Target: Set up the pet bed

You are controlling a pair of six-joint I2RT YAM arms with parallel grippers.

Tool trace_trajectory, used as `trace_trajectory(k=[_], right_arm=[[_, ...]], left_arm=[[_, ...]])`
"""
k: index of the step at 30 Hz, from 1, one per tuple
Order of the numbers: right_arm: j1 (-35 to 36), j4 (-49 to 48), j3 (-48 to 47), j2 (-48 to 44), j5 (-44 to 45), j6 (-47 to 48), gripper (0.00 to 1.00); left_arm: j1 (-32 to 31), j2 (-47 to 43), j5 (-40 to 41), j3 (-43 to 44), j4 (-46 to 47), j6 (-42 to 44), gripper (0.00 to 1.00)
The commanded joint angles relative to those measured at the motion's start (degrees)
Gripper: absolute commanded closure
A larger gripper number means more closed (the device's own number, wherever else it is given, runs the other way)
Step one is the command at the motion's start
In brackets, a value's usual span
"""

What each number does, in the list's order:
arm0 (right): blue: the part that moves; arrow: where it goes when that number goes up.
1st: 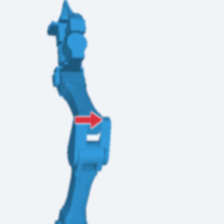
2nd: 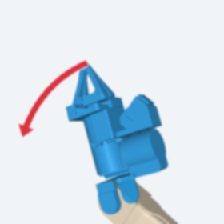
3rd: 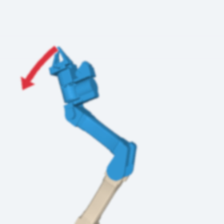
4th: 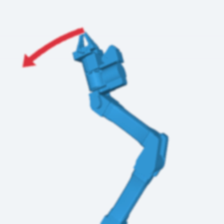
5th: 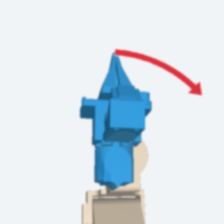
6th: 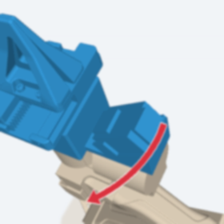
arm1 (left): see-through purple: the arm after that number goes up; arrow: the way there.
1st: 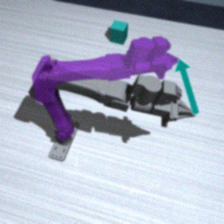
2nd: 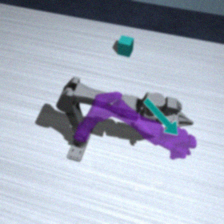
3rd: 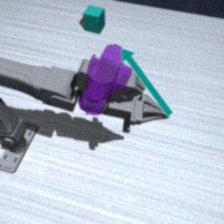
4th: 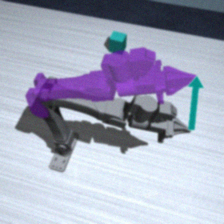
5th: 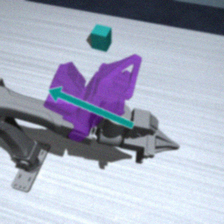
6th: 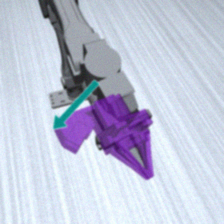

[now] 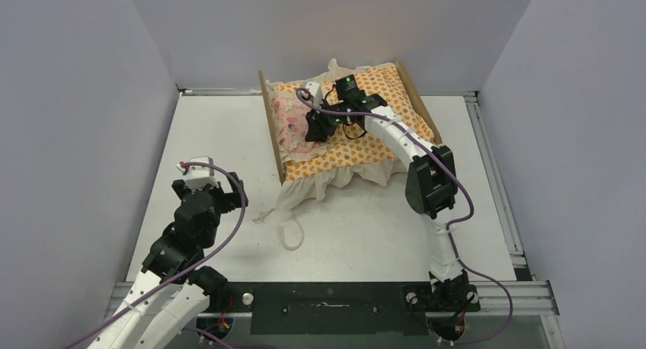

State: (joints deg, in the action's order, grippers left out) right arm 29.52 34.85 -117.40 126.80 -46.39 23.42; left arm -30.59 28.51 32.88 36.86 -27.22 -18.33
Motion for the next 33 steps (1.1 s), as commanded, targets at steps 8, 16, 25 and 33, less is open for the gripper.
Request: trace_trajectory(k=[8, 16, 25, 33], right_arm=[[-1.15, -13.17, 13.95, -23.01, 14.55, -9.88, 0.28], [-3.06, -21.07, 36.90, -49.37, 41.57, -21.91, 0.10], [-3.24, -15.01, 62.96, -84.96, 68.52, -32.97, 0.10], [-3.18, -0.43, 72.04, -110.74, 78.04, -37.42, 0.10]], left_arm=[[0.35, -4.10, -2.40, 12.41, -11.79, -4.52, 0.03], [0.30, -7.06, 2.01, 25.39, -25.54, -6.45, 0.04], [0.34, -15.73, 8.19, 28.37, -32.23, -3.99, 0.04], [0.35, -26.36, 3.59, 25.10, -29.94, 0.49, 0.04]])
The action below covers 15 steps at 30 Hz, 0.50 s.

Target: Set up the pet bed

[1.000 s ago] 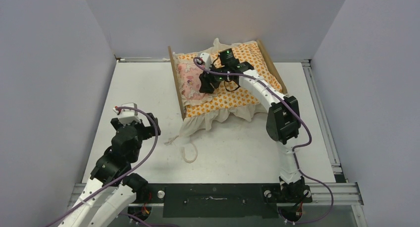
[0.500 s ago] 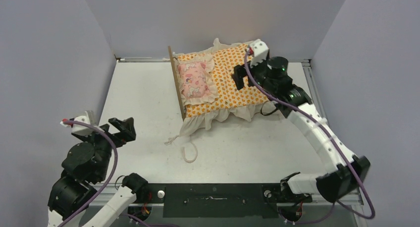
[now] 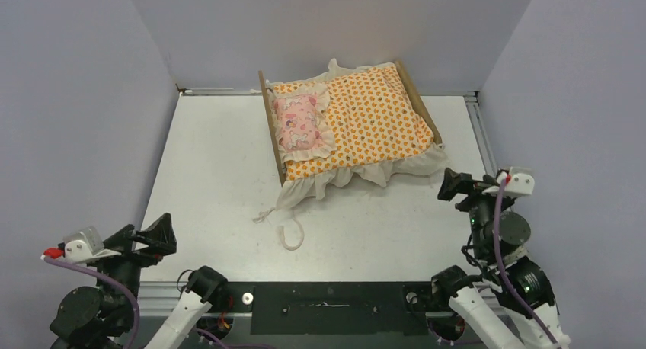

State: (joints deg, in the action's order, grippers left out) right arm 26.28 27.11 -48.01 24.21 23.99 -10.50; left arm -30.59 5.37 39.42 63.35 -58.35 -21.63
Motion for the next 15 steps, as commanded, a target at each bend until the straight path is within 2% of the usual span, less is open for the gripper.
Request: trace_trajectory(k=[1, 6, 15], right_arm=[[0.08, 8.04, 3.19, -10.40, 8.57, -4.13, 0.10], [0.17, 8.03, 4.88, -17.64, 11.43, -5.17, 0.10], [0.30, 8.17, 5.07, -17.70, 11.74, -5.46, 0.10]], left_arm=[[0.35, -3.89, -3.86, -1.80, 1.51, 4.08, 0.04], [0.35, -4.86, -4.91, -2.73, 2.26, 4.22, 0.04], [0.35, -4.40, -4.86, -2.79, 2.14, 3.73, 0.04]])
